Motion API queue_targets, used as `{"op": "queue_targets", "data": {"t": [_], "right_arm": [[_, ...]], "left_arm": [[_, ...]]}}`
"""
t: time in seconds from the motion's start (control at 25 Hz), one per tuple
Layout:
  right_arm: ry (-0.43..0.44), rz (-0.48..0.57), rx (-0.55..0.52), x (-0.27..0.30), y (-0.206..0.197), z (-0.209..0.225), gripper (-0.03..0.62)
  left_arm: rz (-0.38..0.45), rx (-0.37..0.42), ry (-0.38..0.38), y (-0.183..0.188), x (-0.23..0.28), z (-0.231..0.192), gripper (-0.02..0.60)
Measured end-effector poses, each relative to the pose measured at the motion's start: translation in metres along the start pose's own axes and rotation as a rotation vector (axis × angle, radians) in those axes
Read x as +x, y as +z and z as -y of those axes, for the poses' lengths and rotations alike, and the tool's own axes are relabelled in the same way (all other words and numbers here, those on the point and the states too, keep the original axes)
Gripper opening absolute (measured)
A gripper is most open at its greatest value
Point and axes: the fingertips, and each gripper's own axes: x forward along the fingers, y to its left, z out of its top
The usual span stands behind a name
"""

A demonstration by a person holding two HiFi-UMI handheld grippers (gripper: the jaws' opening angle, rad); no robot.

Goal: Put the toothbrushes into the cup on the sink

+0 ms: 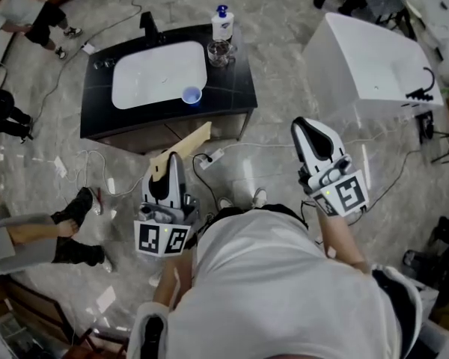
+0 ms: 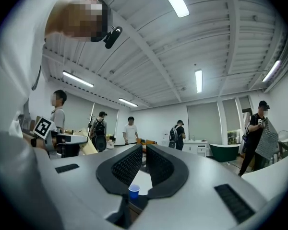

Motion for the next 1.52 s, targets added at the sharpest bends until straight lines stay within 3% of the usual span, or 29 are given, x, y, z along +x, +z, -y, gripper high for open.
{"op": "queue_targets", "data": {"t": [0.44,0.76,1.52], "right_arm": [[-0.019,-0.019,-0.021,0.01,-0.003,-0.021,0.048],[-0.016,-0.025,-0.013,0.01,-0.007,-0.013,0.048],[0.076,-0.016,0.059,0.076,-0.029,0.092,0.048]], "left_arm": [[-0.002,-0.027,-0.021,-0.001,-0.006,-0.024,0.051],[0.006,-0.031,-0.028,-0.003,0.008,-0.019,0.051],[-0.017,0.022,0.118,-0.022,0.1,-0.04,0.051]]}}
